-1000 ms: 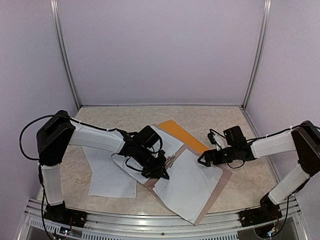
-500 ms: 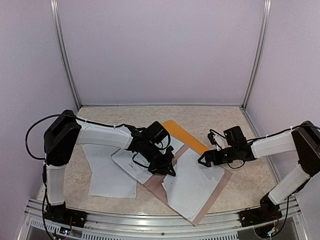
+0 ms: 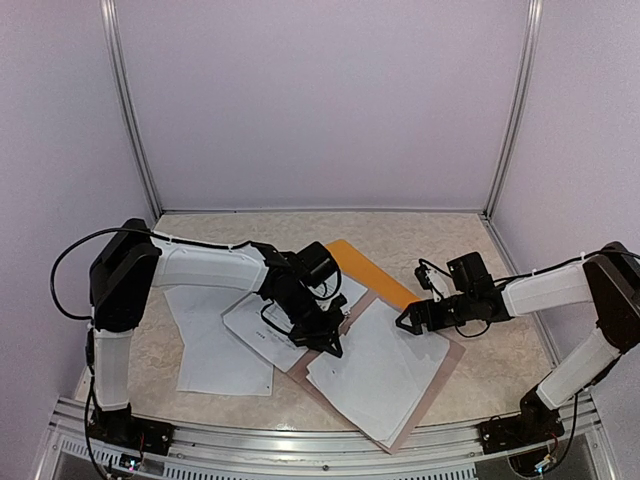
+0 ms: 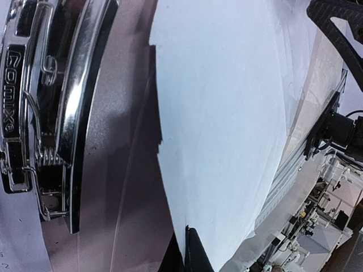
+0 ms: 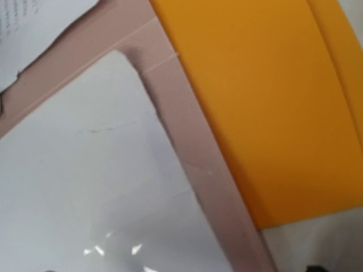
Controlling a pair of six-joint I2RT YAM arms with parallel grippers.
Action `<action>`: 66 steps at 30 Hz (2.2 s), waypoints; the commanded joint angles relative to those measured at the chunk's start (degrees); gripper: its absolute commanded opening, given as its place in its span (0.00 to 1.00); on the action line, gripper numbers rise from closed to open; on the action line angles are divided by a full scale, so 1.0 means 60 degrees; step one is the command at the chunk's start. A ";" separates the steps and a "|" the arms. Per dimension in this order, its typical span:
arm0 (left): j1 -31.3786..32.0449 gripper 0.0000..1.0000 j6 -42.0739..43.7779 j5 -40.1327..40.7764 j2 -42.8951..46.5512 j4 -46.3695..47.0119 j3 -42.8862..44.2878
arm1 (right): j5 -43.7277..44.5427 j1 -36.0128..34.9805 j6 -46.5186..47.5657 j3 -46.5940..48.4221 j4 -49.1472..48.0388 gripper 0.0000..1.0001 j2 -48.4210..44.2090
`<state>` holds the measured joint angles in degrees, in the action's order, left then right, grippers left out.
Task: Put the files into the folder
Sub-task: Insert the file into the form pockets on the folder.
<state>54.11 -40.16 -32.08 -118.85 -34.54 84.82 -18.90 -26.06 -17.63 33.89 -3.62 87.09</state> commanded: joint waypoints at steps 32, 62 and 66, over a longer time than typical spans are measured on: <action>0.0353 0.00 0.3471 0.0093 -0.0757 -0.1888 0.1535 | -0.0312 0.0048 0.0194 -0.0083 0.0758 0.88 0.0824; 0.0430 0.00 0.4737 0.0380 -0.1242 -0.1668 0.2010 | -0.0022 0.0052 0.0061 0.0370 0.0632 0.83 0.0555; 0.0430 0.00 0.4717 0.0469 -0.1255 -0.1703 0.1958 | 0.0076 0.0040 -0.0133 0.0475 0.0230 0.83 0.0239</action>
<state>56.05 -12.80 -30.48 -125.54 -44.64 96.16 -20.16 -26.06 -16.64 36.01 -4.84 90.08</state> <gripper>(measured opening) 0.003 0.828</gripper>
